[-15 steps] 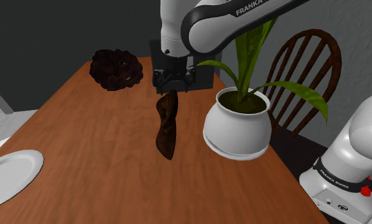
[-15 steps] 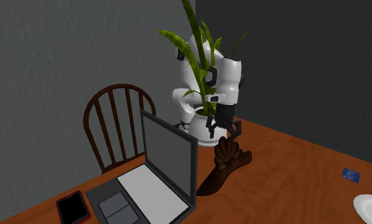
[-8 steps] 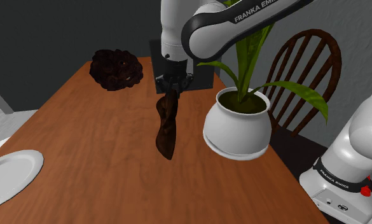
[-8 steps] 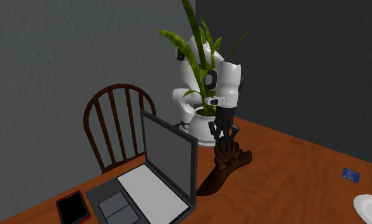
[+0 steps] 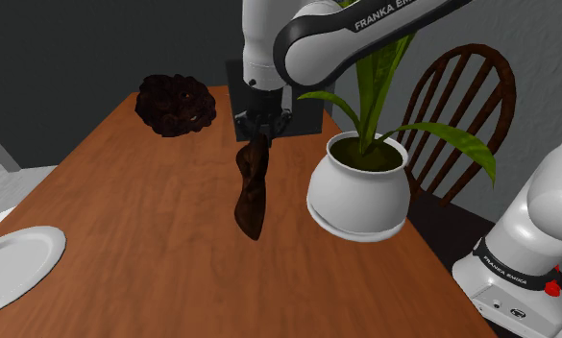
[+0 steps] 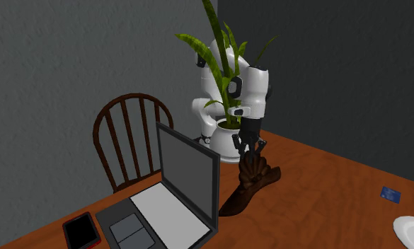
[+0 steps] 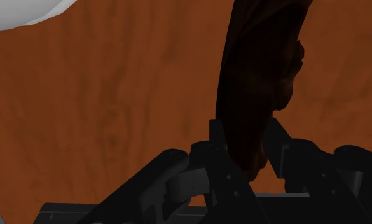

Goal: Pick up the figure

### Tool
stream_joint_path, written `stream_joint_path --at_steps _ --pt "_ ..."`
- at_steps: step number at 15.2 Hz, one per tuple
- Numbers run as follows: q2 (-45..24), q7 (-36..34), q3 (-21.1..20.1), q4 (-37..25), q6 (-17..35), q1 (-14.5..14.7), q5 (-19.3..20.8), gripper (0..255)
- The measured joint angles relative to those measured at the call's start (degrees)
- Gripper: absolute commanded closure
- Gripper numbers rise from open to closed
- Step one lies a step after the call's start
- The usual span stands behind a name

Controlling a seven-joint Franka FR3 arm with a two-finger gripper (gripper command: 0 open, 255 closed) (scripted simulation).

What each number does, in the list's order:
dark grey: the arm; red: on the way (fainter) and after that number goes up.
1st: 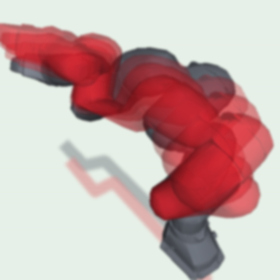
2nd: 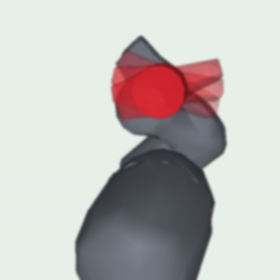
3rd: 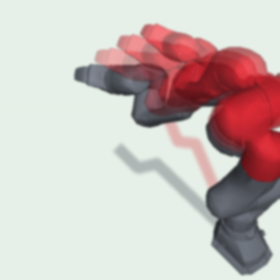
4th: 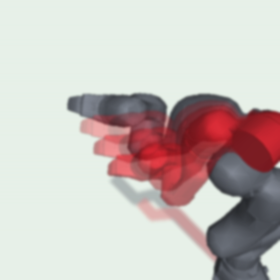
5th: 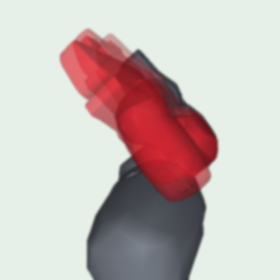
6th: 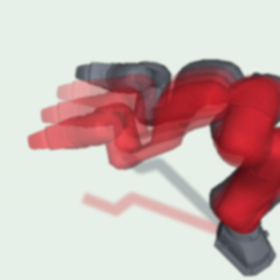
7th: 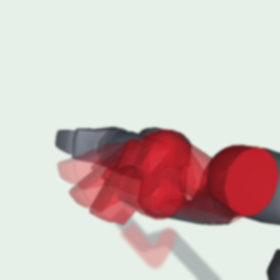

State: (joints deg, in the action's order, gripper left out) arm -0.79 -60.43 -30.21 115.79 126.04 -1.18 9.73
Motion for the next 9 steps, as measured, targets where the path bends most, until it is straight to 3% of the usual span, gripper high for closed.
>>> stream_joint_path --at_steps 9 --pt "1.92 1.78 0.07 -4.73 -6.26 -0.07 -1.81 255"
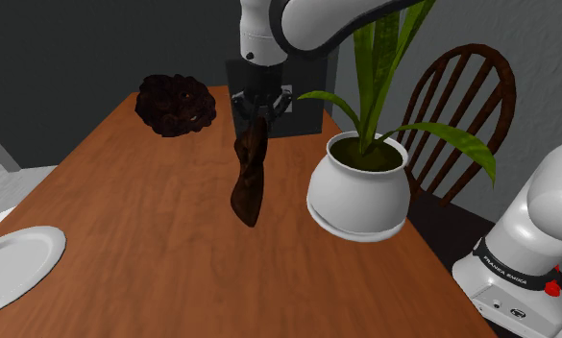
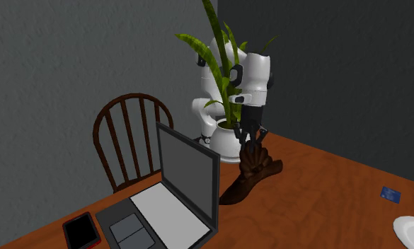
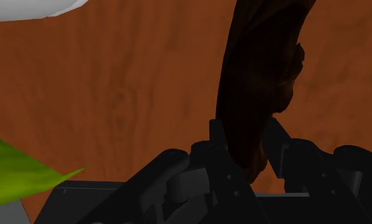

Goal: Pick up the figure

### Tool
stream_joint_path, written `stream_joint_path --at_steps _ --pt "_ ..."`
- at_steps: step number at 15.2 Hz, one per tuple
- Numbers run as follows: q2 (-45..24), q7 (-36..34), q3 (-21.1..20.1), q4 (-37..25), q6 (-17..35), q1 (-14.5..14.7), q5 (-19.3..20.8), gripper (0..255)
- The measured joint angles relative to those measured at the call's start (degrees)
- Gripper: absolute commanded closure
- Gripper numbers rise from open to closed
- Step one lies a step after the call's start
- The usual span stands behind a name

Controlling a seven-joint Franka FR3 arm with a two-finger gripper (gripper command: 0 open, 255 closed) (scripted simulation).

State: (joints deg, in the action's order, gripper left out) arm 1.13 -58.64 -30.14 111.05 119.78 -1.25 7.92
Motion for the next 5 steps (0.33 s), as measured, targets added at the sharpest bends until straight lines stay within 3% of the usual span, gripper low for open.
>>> stream_joint_path --at_steps 5 --pt "0.47 0.72 0.07 -3.04 -3.39 -0.04 -0.52 255"
